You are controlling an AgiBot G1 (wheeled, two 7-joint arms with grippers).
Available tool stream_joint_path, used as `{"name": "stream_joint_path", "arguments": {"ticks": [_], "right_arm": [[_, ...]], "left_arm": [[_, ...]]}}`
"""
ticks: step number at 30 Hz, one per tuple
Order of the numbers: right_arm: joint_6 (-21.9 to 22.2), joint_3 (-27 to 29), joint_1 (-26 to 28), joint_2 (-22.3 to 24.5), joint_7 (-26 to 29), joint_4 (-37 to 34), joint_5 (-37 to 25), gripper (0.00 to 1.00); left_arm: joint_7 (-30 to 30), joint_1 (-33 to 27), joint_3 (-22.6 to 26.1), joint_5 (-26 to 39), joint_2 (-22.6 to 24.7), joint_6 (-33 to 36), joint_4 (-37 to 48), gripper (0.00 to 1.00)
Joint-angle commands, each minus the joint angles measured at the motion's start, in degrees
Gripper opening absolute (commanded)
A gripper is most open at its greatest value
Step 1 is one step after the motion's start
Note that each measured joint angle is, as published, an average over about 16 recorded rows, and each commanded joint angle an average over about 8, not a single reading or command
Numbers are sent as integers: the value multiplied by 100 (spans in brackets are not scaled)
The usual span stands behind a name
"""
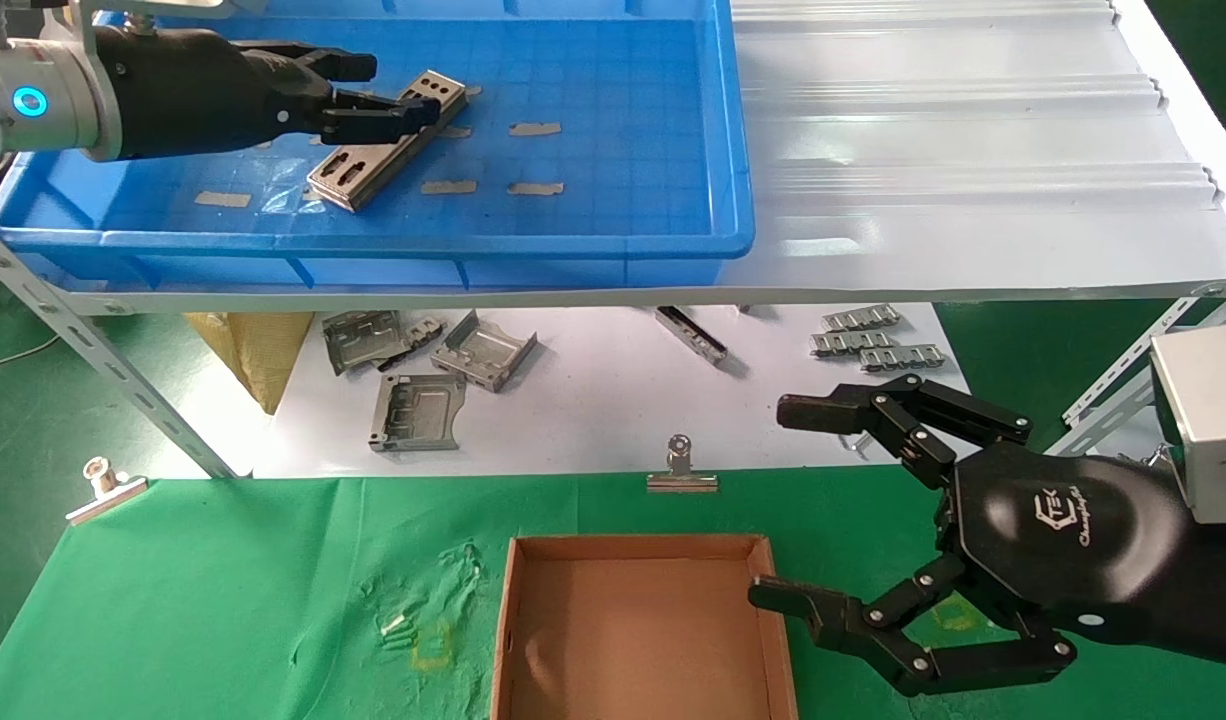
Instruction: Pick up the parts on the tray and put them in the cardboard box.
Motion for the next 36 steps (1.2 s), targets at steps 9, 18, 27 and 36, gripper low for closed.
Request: {"name": "stream_joint_path", "arguments": {"ticks": [9,18,27,36], "right_arm": [[0,0,0,0,0,0,0,100],[0,0,0,0,0,0,0,100],[0,0,0,0,0,0,0,100],[0,0,0,0,0,0,0,100]], "left_arm": [[-64,24,22,30,10,34,26,0],[-27,57,24,34,37,-6,-2,0],[-48,84,18,25,67,-73,8,0],[-15,97,10,15,82,-163,-18,0]]}}
